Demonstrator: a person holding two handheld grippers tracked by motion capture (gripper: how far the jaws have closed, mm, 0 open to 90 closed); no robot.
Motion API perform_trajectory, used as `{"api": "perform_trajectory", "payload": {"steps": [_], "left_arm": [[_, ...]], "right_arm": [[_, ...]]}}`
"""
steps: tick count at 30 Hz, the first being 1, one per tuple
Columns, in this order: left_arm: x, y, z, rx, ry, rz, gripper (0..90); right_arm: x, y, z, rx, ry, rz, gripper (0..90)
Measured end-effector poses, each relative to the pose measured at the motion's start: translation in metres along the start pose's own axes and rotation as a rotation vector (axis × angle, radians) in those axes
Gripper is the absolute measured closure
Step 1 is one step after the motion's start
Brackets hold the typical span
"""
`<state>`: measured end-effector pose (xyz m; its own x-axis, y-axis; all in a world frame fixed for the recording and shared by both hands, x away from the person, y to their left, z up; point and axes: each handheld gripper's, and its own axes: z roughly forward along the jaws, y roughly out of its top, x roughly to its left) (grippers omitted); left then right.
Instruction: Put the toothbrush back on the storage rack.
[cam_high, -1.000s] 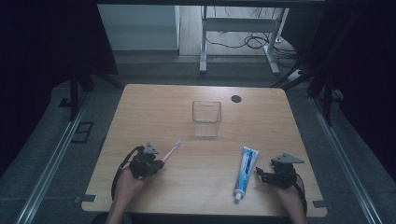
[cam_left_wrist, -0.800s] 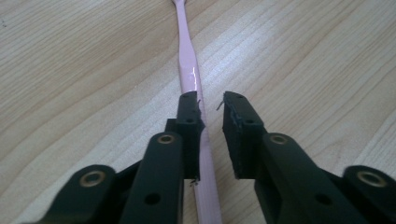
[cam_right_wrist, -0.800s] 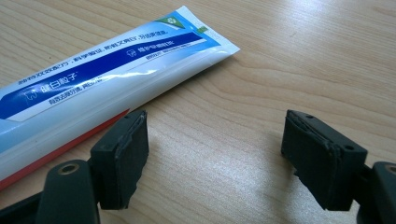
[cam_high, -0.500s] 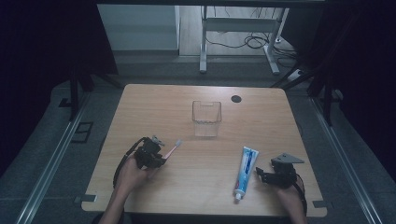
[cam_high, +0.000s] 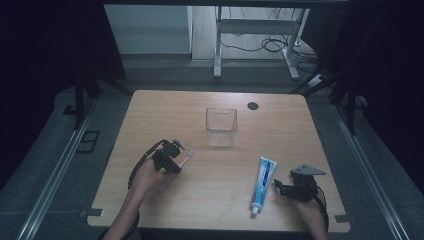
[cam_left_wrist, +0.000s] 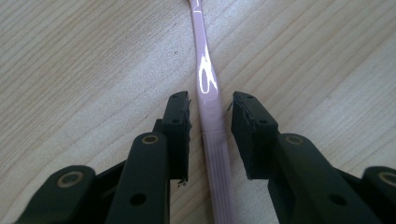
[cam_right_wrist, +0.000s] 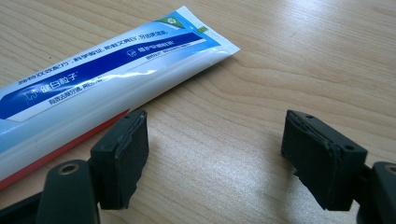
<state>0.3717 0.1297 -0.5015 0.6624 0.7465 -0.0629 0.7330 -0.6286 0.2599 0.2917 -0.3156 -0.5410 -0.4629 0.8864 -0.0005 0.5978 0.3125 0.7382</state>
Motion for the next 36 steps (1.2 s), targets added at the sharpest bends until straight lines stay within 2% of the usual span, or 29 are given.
{"api": "perform_trajectory", "payload": {"steps": [1, 2, 10, 13, 15, 16, 19, 26, 30, 36], "left_arm": [[0.0, 0.004, 0.001, 0.025, 0.0, 0.001, 68.1], [0.0, 0.004, 0.001, 0.025, 0.0, 0.001, 68.4], [0.001, 0.019, 0.005, 0.123, 0.015, 0.007, 69.8], [0.0, 0.022, 0.005, 0.14, 0.016, 0.006, 71.5], [-0.001, 0.024, 0.006, 0.147, 0.015, 0.004, 78.3], [-0.003, 0.025, 0.006, 0.148, 0.026, 0.014, 78.7], [-0.004, 0.025, 0.006, 0.143, 0.037, 0.024, 79.1], [-0.003, 0.023, 0.004, 0.117, 0.028, 0.019, 79.2], [-0.002, 0.022, -0.001, 0.095, 0.007, 0.02, 79.2], [-0.004, 0.021, -0.012, 0.042, -0.015, 0.044, 79.2]], "right_arm": [[0.0, 0.0, 0.0, 0.0, 0.0, 0.001, 23.6], [0.0, 0.0, 0.0, 0.0, 0.0, 0.001, 23.6], [0.0, 0.0, 0.0, -0.001, 0.0, 0.0, 23.6], [0.0, 0.0, 0.0, -0.001, 0.0, 0.0, 23.6], [0.0, 0.0, 0.0, 0.0, 0.0, -0.001, 23.6], [0.0, 0.0, 0.0, 0.0, -0.001, -0.001, 23.6], [0.0, 0.0, 0.0, 0.0, -0.001, -0.001, 23.6], [0.0, 0.0, 0.0, 0.0, 0.0, -0.001, 23.6], [0.0, 0.0, 0.0, 0.0, -0.001, -0.001, 23.6], [0.0, 0.0, 0.0, 0.0, -0.001, -0.001, 23.6]]}}
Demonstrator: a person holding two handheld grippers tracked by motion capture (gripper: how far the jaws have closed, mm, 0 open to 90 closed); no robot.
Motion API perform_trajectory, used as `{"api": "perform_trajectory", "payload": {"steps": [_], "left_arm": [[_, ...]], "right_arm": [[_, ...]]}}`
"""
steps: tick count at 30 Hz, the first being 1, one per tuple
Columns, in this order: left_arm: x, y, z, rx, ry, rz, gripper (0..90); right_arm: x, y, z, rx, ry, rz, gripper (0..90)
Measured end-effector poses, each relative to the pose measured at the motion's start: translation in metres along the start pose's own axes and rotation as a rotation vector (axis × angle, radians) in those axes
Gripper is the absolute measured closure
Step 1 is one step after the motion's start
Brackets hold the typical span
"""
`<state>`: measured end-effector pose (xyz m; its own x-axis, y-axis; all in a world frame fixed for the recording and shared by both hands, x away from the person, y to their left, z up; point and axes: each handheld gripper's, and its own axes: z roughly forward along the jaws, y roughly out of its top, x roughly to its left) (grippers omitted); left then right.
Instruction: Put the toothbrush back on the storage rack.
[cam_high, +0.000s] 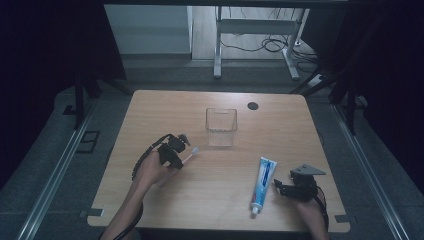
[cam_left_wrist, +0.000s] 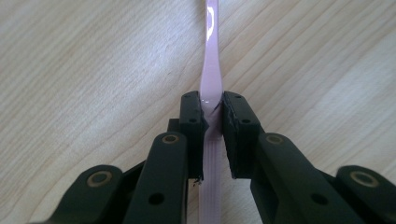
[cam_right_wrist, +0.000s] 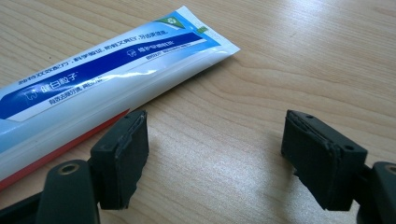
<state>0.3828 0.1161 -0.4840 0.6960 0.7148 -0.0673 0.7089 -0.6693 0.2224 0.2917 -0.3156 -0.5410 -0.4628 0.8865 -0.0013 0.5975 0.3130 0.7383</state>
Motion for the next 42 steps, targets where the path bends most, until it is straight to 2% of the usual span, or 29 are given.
{"api": "perform_trajectory", "payload": {"steps": [15, 22, 25, 27, 28, 30, 31, 42], "left_arm": [[-0.013, 0.001, -0.03, -0.13, -0.03, 0.065, 79.2], [-0.018, 0.003, -0.046, -0.206, -0.039, 0.094, 79.2], [-0.019, 0.004, -0.056, -0.266, -0.048, 0.096, 79.2], [-0.019, 0.005, -0.058, -0.276, -0.046, 0.099, 79.2], [-0.019, 0.006, -0.062, -0.303, -0.037, 0.107, 79.2], [-0.02, 0.007, -0.064, -0.316, -0.038, 0.101, 79.2], [-0.02, 0.009, -0.068, -0.342, -0.036, 0.106, 79.2], [-0.02, 0.021, -0.079, -0.445, -0.028, 0.099, 79.2]], "right_arm": [[0.0, 0.0, 0.0, 0.0, 0.0, 0.003, 23.7], [0.0, 0.0, 0.0, -0.001, 0.0, 0.001, 23.7], [0.0, 0.0, 0.0, -0.002, 0.0, -0.001, 23.7], [0.0, 0.0, 0.0, -0.002, 0.0, -0.001, 23.7], [0.0, 0.0, 0.0, -0.001, 0.0, 0.0, 23.7], [0.0, 0.0, 0.0, -0.001, 0.0, 0.001, 23.7], [0.0, 0.0, 0.0, -0.001, 0.0, 0.002, 23.7], [0.0, 0.0, 0.0, -0.001, 0.0, 0.002, 23.7]]}}
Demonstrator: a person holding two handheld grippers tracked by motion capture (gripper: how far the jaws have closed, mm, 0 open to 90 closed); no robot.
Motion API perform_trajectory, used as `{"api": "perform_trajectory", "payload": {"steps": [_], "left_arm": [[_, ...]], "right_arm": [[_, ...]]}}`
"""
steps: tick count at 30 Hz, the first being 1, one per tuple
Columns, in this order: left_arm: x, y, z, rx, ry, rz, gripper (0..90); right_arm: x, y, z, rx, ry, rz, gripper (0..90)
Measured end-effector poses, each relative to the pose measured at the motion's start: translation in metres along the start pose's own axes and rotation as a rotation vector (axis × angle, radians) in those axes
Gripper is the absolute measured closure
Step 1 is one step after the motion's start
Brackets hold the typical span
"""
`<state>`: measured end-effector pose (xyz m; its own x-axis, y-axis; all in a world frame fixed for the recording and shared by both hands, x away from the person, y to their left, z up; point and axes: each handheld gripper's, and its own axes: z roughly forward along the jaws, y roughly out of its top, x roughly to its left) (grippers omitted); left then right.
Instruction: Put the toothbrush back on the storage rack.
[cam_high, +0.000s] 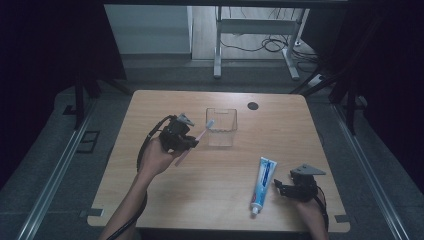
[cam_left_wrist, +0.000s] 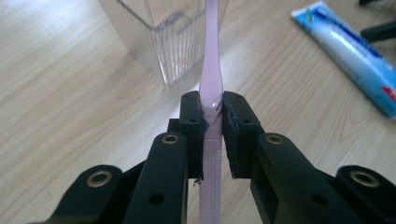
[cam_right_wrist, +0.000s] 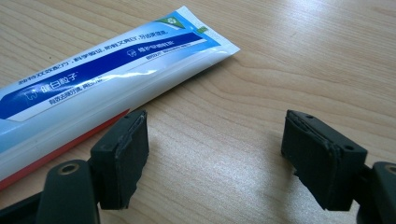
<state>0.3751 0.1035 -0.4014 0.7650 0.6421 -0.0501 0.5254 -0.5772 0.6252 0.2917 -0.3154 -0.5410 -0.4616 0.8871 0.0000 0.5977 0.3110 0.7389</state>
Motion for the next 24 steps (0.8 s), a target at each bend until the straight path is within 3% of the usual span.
{"api": "perform_trajectory", "payload": {"steps": [21, 24], "left_arm": [[0.003, 0.034, 0.008, -0.129, 0.023, 0.006, 79.2], [0.005, 0.04, 0.012, -0.154, 0.02, -0.008, 79.2]], "right_arm": [[0.0, 0.0, 0.0, -0.002, 0.001, -0.003, 23.6], [0.0, 0.0, 0.0, -0.001, 0.001, -0.003, 23.5]]}}
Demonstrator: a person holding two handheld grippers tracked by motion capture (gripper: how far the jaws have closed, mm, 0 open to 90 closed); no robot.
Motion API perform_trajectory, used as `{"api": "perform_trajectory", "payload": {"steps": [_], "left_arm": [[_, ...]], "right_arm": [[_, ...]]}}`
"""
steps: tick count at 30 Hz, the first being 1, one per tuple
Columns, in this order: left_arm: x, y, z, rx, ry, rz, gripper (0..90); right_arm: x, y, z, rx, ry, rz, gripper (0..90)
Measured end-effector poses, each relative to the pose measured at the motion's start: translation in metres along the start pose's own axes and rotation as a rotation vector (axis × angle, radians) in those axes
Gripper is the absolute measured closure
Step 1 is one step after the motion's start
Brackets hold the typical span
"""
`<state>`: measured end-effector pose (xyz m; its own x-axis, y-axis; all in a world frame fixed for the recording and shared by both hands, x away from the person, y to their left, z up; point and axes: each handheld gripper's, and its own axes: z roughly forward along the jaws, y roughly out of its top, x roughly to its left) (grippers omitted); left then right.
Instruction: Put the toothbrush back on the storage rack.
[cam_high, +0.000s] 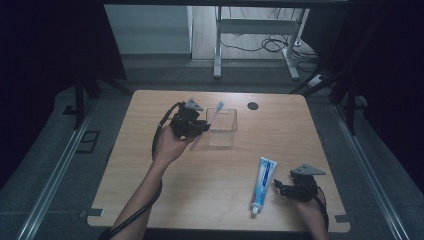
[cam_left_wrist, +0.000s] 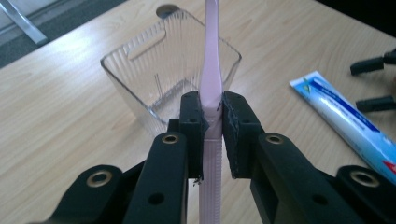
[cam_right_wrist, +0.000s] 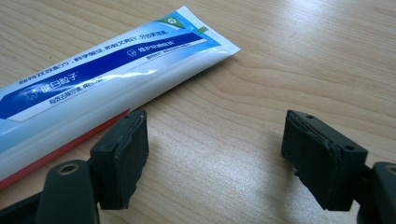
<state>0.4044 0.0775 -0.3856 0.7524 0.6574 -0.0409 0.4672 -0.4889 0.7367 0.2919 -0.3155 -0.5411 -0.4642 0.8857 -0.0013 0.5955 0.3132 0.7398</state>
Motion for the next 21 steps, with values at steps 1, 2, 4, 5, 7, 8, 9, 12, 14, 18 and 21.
{"api": "perform_trajectory", "payload": {"steps": [1, 2, 4, 5, 7, 8, 9, 12, 14, 18, 21], "left_arm": [[0.0, 0.0, 0.0, 0.0, 0.0, 0.0, 79.2], [0.001, 0.003, 0.002, -0.011, 0.004, -0.001, 79.2], [0.002, 0.005, 0.002, -0.017, 0.003, -0.004, 79.2], [0.002, 0.009, 0.004, -0.031, 0.006, -0.009, 79.2], [0.003, 0.011, 0.004, -0.035, 0.005, -0.01, 79.2], [0.003, 0.014, 0.006, -0.048, 0.008, -0.008, 79.2], [0.003, 0.014, 0.006, -0.048, 0.008, -0.008, 79.2], [0.003, 0.019, 0.009, -0.064, 0.015, -0.008, 79.2], [0.003, 0.021, 0.012, -0.076, 0.018, -0.014, 79.2], [0.005, 0.025, 0.018, -0.089, 0.018, -0.024, 79.1], [0.007, 0.03, 0.022, -0.104, 0.027, -0.031, 79.2]], "right_arm": [[0.0, 0.0, 0.0, 0.0, 0.0, 0.0, 23.5], [0.0, 0.0, 0.0, 0.0, 0.0, 0.0, 23.5], [0.0, 0.0, 0.0, 0.0, 0.0, 0.0, 23.5], [0.0, 0.0, 0.0, 0.0, 0.0, 0.0, 23.5], [0.0, 0.0, 0.0, 0.0, 0.0, 0.0, 23.4], [0.0, 0.0, 0.0, 0.001, 0.0, 0.0, 23.4], [0.0, 0.0, 0.0, 0.0, 0.001, 0.0, 23.5], [0.0, 0.0, 0.0, 0.0, 0.002, 0.0, 23.4], [0.0, 0.0, 0.0, 0.001, 0.002, -0.001, 23.4], [0.0, 0.0, 0.0, 0.001, 0.003, -0.002, 23.4], [0.0, 0.0, 0.0, 0.0, 0.004, -0.003, 23.4]]}}
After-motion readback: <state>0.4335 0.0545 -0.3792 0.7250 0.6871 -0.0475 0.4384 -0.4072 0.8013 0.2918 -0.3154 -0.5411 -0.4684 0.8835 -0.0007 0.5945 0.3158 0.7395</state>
